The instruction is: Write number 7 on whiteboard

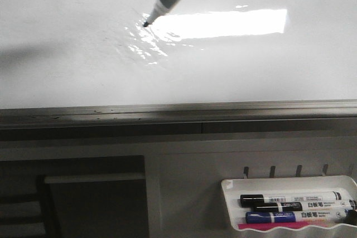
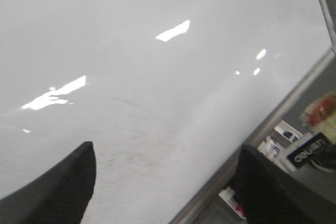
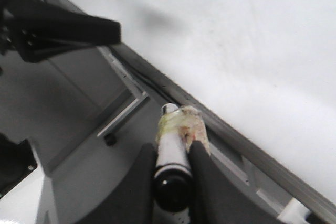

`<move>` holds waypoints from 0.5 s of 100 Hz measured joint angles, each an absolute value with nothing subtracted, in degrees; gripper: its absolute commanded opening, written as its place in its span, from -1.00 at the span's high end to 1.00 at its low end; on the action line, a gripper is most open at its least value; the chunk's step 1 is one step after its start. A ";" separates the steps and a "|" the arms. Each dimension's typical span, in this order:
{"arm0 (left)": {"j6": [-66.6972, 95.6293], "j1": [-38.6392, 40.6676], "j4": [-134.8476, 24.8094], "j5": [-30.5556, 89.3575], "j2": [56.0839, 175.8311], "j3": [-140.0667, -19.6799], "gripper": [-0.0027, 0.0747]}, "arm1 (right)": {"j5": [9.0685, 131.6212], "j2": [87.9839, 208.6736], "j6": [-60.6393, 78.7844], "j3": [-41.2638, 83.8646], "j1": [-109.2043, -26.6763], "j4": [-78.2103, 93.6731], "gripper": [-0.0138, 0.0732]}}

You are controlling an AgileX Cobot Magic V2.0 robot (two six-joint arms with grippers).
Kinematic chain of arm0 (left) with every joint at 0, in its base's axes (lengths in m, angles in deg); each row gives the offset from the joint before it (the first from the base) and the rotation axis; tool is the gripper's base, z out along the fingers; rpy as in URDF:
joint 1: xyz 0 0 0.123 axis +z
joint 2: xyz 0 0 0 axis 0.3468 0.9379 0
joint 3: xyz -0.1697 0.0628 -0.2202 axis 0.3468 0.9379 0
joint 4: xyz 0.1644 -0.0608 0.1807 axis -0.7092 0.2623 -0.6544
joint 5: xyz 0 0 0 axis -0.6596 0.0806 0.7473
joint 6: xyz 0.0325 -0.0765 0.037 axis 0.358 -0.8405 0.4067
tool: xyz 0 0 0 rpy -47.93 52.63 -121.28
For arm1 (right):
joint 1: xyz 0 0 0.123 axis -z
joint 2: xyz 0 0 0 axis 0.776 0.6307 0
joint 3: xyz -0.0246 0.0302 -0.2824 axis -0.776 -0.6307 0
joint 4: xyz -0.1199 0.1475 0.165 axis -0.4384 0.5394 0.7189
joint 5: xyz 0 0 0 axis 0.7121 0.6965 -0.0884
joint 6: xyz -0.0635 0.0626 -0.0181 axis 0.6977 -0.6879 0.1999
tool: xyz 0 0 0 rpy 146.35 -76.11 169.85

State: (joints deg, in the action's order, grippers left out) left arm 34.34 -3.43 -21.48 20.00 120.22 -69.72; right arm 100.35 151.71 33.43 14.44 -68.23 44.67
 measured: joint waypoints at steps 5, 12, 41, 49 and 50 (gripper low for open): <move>34.34 -1.28 -20.22 20.24 118.92 -68.81 -0.34 | 96.92 149.25 33.46 10.95 -68.23 44.67 0.81; 34.34 1.56 -18.33 20.89 117.05 -67.07 -0.34 | 92.59 145.97 33.57 7.02 -68.23 44.67 0.81; 34.34 8.10 -11.47 29.51 109.20 -58.01 -0.34 | 79.71 140.70 33.81 -0.36 -68.27 44.97 0.81; 34.34 8.33 -10.74 32.16 107.83 -56.77 -0.34 | 76.29 140.70 33.94 -0.34 -68.27 45.42 0.81; 34.34 8.33 -10.74 32.43 107.81 -56.65 -0.34 | 76.04 140.70 33.94 -0.34 -68.27 45.41 0.81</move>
